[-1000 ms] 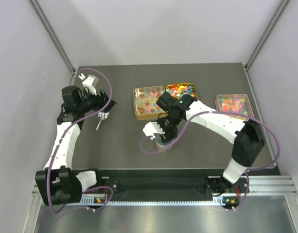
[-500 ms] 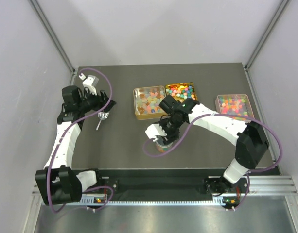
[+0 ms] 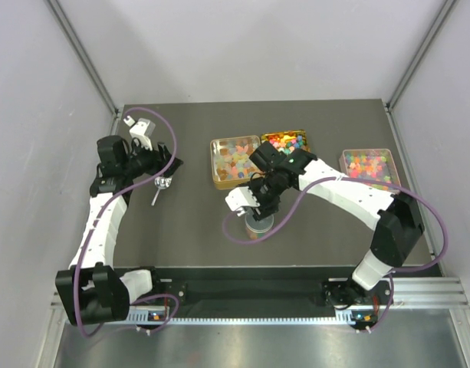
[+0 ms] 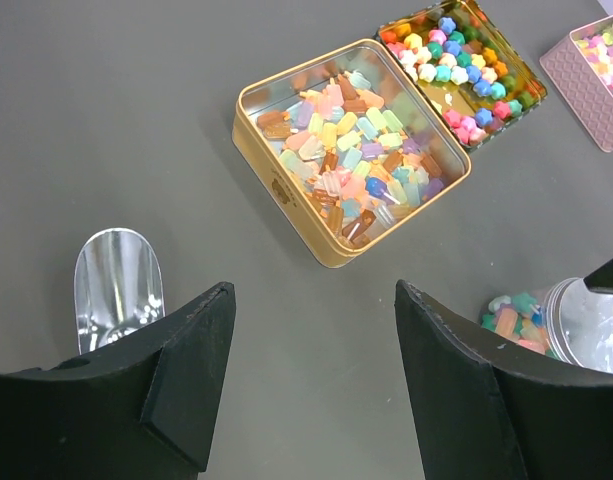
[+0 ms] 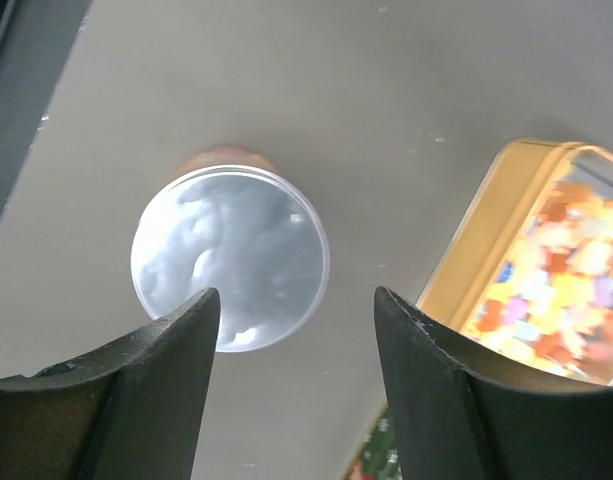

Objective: Pack the candies
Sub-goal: Close the bottle lid on the packing bottle.

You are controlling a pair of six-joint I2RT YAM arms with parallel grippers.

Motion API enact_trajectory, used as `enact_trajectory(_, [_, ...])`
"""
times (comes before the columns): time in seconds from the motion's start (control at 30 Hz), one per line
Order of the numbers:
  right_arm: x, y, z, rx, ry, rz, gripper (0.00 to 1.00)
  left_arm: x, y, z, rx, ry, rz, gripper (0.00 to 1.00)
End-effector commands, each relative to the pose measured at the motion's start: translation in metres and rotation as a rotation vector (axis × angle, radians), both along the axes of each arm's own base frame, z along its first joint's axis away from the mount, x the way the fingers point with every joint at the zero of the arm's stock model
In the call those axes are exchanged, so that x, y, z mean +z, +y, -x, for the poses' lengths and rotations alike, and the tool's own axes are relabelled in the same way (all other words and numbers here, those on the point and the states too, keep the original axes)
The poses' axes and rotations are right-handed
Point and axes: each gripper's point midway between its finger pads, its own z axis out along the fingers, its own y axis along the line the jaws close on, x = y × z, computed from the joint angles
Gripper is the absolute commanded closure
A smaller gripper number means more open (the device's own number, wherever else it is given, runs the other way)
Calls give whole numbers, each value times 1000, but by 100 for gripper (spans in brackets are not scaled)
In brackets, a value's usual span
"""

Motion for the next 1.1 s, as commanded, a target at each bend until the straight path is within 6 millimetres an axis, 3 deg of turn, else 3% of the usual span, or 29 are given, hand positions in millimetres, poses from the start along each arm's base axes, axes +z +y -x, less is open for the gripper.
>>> enact_trajectory(0.0, [19,7,-13,-12,-51,-43,37,21,0,-1,-6,-78,-6,30])
enact_trajectory(0.23, [-42,-3,-9,-19,19,67,37,16,2,3,8,-51,-13,30])
enact_trajectory(0.33, [-45,-5,-8,-32,22,71,37,10,0,10,-21,-39,-47,30])
enact_trajectory(0.4, [-34,-1,-12,-44,8,44,37,9,-2,13,-39,-47,-64,30])
enact_trajectory(0.53, [9,6,-21,-76,-57,-32,37,12,-13,22,-110,-68,-82,30])
enact_trajectory(0.63, [56,13,-32,-134,-127,-136,35,14,-24,31,-201,-96,-142,31])
enact_trajectory(0.67, [74,16,-37,-161,-149,-183,23,12,-27,39,-227,-79,-158,31])
enact_trajectory(0.7, [94,13,-41,-198,-176,-235,0,17,-28,40,-260,-117,-195,31])
enact_trajectory(0.83, [156,16,-61,-461,-97,-517,0,20,-53,67,-439,-160,-249,31])
enact_trajectory(0.87, [156,14,-64,-521,-43,-557,0,20,-57,73,-474,-178,-261,30])
enact_trajectory(0.93, [180,4,-73,-668,85,-719,0,7,-70,91,-581,-195,-298,30])
enact_trajectory(0.97, [164,-1,-73,-736,148,-722,0,-5,-74,99,-619,-182,-307,30])
enact_trajectory(1.0, [168,-9,-72,-782,236,-763,0,-13,-84,110,-697,-197,-342,30])
enact_trajectory(1.07, [154,-14,-62,-759,359,-744,0,-32,-94,123,-766,-178,-364,30])
